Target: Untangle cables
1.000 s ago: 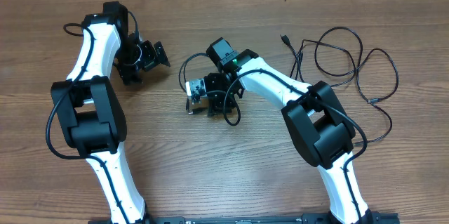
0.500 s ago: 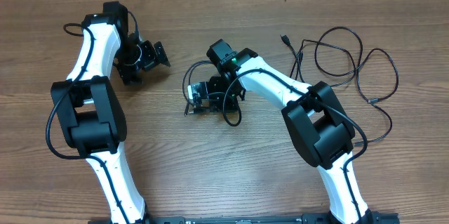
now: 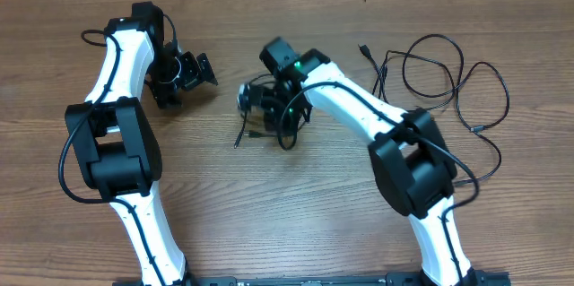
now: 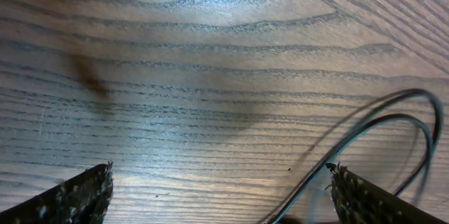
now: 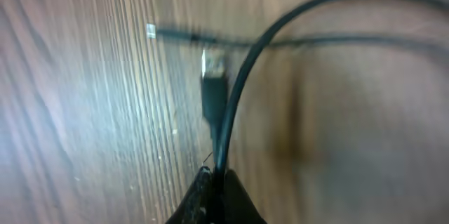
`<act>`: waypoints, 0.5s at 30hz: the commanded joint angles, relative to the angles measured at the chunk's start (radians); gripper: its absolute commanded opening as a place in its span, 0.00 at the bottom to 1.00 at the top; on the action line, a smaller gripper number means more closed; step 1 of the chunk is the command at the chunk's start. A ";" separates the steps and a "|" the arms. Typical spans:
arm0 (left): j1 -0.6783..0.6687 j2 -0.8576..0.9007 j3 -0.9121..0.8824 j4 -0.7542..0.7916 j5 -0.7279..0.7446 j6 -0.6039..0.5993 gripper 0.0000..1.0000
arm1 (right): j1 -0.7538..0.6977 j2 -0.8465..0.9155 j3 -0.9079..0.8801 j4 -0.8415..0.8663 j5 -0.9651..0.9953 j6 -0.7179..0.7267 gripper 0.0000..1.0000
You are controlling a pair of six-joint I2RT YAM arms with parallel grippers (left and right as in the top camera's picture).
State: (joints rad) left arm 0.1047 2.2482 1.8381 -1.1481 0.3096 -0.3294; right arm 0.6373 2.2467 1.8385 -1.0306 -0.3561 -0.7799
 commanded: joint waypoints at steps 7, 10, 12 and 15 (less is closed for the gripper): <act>-0.008 0.005 0.014 0.001 -0.007 0.012 1.00 | -0.044 -0.229 0.145 -0.015 0.127 0.156 0.04; -0.008 0.005 0.014 0.001 -0.007 0.012 1.00 | -0.069 -0.268 0.145 -0.018 0.191 0.193 0.04; -0.008 0.005 0.014 0.001 -0.007 0.012 1.00 | -0.091 -0.294 0.145 -0.013 0.232 0.237 0.04; -0.008 0.005 0.014 0.001 -0.007 0.012 0.99 | -0.131 -0.348 0.145 0.026 0.327 0.307 0.04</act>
State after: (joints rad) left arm 0.1047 2.2482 1.8381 -1.1481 0.3096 -0.3294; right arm 0.5419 1.9667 1.9663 -1.0325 -0.1551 -0.5720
